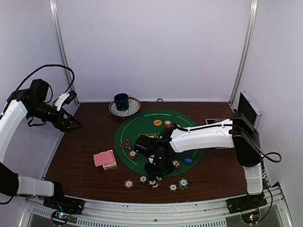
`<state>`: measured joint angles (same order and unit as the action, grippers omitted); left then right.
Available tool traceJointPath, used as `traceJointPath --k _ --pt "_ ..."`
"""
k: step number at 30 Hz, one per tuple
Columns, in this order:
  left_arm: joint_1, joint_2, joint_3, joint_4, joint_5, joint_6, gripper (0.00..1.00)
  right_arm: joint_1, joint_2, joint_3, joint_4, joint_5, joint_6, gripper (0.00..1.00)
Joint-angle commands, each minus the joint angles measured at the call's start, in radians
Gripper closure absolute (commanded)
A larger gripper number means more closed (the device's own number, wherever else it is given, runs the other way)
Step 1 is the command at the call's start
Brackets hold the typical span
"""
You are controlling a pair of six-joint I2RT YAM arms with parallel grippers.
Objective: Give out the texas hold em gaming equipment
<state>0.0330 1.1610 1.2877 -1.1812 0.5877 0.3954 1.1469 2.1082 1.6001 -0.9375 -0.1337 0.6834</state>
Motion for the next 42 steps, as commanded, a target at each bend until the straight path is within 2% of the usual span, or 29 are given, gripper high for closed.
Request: traceJointPath --k 1,17,26,30,34,42 --pt "0.005 -0.015 0.004 0.002 0.022 0.010 0.02 -0.004 0.012 -0.010 -0.070 0.108 -0.008 0.42" --pt "0.005 -0.014 0.004 0.001 0.022 0.000 0.02 0.013 -0.024 -0.058 -0.055 0.099 -0.038 0.38" --pt "0.005 -0.008 0.010 0.001 0.026 0.000 0.02 0.045 -0.033 -0.112 -0.041 0.110 -0.059 0.40" --pt "0.005 -0.008 0.007 0.001 0.029 -0.008 0.02 0.043 -0.034 -0.110 -0.064 0.146 -0.074 0.45" --pt "0.005 -0.012 0.007 0.001 0.024 -0.008 0.02 0.043 -0.044 -0.099 -0.094 0.193 -0.092 0.45" --pt "0.005 -0.003 0.013 0.001 0.034 -0.011 0.02 0.042 -0.050 -0.140 -0.085 0.158 -0.088 0.34"
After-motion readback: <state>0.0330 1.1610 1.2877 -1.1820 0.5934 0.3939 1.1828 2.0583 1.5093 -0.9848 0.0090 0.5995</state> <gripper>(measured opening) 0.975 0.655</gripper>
